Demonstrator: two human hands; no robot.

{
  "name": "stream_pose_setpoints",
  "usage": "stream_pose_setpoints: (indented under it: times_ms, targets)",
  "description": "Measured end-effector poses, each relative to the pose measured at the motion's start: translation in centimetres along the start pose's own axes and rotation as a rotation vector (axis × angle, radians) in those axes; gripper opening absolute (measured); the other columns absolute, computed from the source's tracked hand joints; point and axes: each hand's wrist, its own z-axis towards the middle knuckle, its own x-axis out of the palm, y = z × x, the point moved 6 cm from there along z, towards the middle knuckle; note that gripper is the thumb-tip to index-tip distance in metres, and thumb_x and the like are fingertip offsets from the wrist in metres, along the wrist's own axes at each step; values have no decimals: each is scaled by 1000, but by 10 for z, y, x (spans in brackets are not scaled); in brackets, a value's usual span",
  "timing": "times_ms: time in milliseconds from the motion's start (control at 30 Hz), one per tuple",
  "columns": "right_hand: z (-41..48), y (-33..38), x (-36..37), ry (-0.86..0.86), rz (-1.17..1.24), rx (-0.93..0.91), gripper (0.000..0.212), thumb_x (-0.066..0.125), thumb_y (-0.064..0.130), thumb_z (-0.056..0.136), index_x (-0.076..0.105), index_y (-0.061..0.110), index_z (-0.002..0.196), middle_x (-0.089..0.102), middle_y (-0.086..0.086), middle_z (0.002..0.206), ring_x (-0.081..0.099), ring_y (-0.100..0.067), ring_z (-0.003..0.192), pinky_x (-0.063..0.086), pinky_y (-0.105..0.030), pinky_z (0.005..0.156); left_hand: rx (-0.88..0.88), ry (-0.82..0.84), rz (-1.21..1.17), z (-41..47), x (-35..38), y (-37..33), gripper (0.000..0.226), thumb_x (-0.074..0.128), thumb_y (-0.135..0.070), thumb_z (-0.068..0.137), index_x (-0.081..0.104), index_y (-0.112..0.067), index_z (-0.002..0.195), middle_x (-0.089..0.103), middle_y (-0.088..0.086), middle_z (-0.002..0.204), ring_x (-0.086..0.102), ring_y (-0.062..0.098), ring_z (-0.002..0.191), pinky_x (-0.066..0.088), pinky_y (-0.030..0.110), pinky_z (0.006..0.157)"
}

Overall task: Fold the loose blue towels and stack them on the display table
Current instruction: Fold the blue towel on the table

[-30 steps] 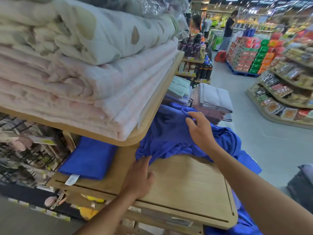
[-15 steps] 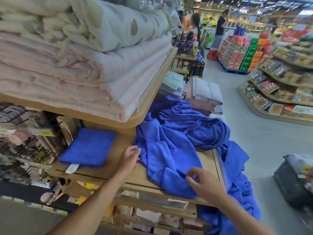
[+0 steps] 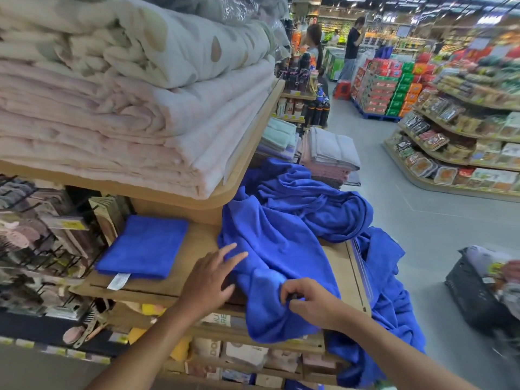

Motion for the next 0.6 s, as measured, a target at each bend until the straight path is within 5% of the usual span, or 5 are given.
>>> stream_pose_setpoints:
  times_ms: [200, 300, 367, 500, 600]
  targets:
    - [-21, -15, -2, -58, 232, 86, 16, 44, 6, 70, 56, 16, 72, 43, -13, 73, 36, -23, 72, 30, -34, 69, 26, 274, -388, -29, 3, -37, 77, 69, -69, 79, 40, -50, 148, 41, -30, 151, 30, -8, 144, 32, 25, 118]
    - [-25, -15, 3, -116, 390, 94, 17, 44, 4, 67, 57, 15, 69, 42, -10, 71, 37, -22, 72, 32, -30, 66, -108, 316, -630, -37, 10, -53, 82, 73, -49, 83, 27, -56, 151, 47, -32, 142, 44, -9, 134, 43, 23, 111]
    - [-26, -13, 7, -113, 460, 99, 23, 44, 1, 63, 57, 20, 62, 43, -3, 66, 37, -14, 66, 32, -24, 61, -2, 255, -501, -34, 7, -62, 76, 67, -31, 83, 36, -50, 149, 39, -28, 151, 39, -4, 139, 35, 20, 114]
    - [-25, -15, 9, -124, 498, 130, 21, 41, 2, 59, 54, 18, 55, 45, 1, 60, 38, -10, 60, 31, -23, 58, 129, 86, -374, -28, -11, -67, 38, 71, -21, 77, 73, -31, 113, 52, -8, 147, 43, 10, 139, 37, 29, 113]
    - [-28, -23, 5, -140, 412, 179, 13, 38, 5, 61, 48, 13, 58, 41, -5, 63, 36, -15, 62, 30, -29, 61, 99, 89, -511, -29, -25, -69, 19, 75, -19, 77, 75, -23, 95, 64, -11, 130, 53, 2, 128, 41, 21, 106]
